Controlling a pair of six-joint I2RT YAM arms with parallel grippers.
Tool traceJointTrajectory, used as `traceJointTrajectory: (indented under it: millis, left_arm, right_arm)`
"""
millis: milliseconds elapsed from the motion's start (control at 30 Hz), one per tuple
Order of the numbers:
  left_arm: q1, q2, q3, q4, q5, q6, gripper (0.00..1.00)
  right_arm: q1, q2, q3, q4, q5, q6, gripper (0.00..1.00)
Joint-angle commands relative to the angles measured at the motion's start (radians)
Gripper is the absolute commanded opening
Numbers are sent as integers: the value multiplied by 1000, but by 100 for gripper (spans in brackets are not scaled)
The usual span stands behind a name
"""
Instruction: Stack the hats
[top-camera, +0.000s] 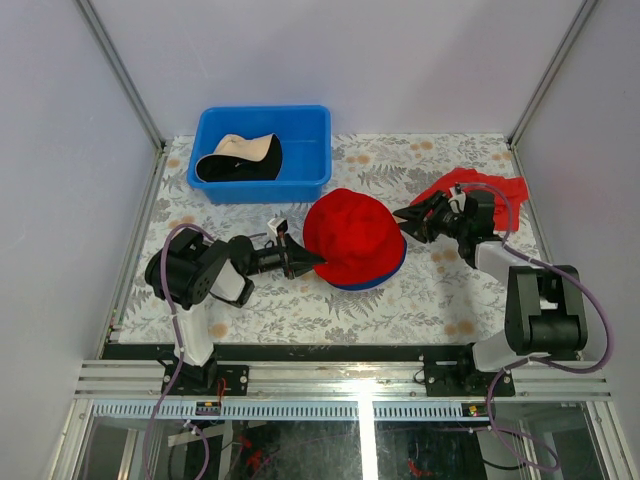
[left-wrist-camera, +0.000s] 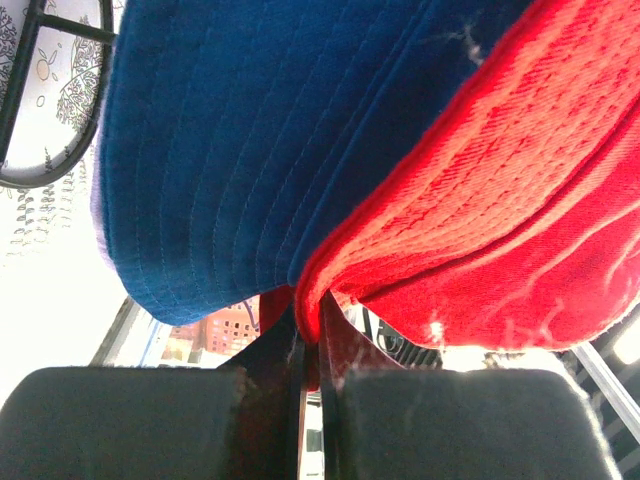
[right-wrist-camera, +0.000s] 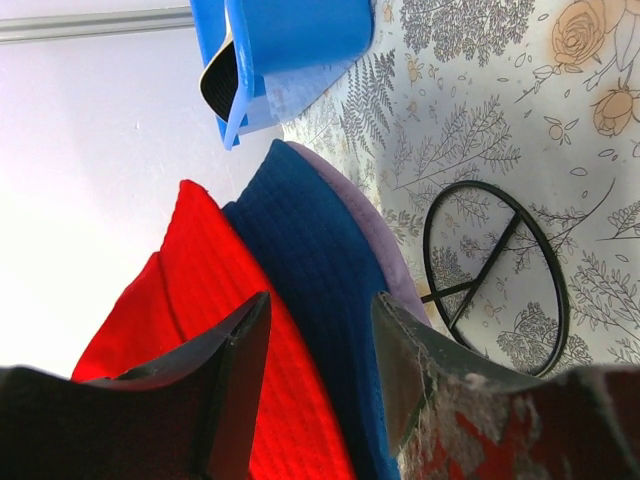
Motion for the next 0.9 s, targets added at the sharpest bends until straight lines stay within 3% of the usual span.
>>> traceJointTrajectory:
  millis: [0,133,300,533,767,867]
  left_arm:
    - [10,17,29,74,8,-4,0]
    - [11,20,39,74,9,-8,0]
    - [10,24,41,75,5,-12,0]
    - [10,19,41,74,5,-13,0]
    - [20,15,35,75,8,-15,0]
    - [33,8,38,75,14,-21,0]
  right_arm:
    - [36,29,48,76,-23,26,53]
    - [45,39,35,143,-30,71,52]
    - [44,30,28,175,-41,106,44]
    - [18,7,-32,208,-35,146,0]
    - [-68,-35,-112,148,-9,112,0]
    - [-82,-70,-84,-49,45,-5,0]
